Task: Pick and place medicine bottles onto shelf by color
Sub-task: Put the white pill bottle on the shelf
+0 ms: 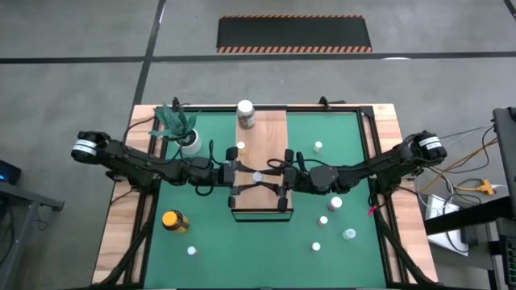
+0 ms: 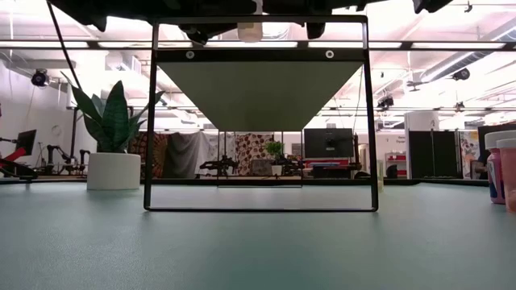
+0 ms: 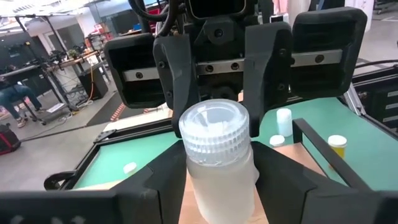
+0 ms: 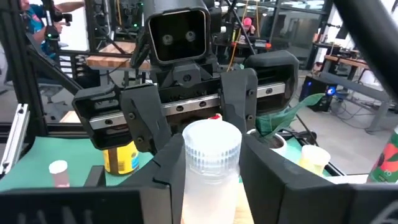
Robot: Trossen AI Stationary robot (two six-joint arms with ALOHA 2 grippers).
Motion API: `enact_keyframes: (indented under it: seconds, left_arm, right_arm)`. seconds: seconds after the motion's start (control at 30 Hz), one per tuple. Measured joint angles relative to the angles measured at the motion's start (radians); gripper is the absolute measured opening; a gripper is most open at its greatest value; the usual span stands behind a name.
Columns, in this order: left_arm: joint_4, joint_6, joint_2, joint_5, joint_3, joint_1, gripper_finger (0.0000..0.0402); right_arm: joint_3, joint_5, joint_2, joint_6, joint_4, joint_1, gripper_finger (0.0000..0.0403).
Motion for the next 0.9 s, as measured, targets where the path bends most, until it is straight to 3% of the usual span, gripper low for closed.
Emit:
enact_keyframes:
  seconds: [0.2, 0.4, 0.63, 0.9]
  left_arm:
    - [-0.018, -0.001, -0.001, 0.002, 0.0, 0.0, 0.0196]
    - [-0.181, -0.001, -0.058, -0.068, 0.0, 0.0, 0.0226]
    - [-0.358, -0.003, -0.173, -0.072, 0.0, -0.001, 0.023]
    - [-0.364, -0.002, -0.249, -0.073, -0.001, -0.002, 0.0231]
  right_arm:
    - [0.0, -0.003, 0.0, 0.0, -0.02, 0.0, 0.0118]
    - [0.0, 0.005, -0.011, 0.037, -0.121, -0.014, 0.0118]
    - [-0.034, 0.008, -0.002, 0.14, -0.111, -0.074, 0.0119]
    - [-0.031, 0.005, 0.077, 0.147, -0.028, -0.088, 0.013]
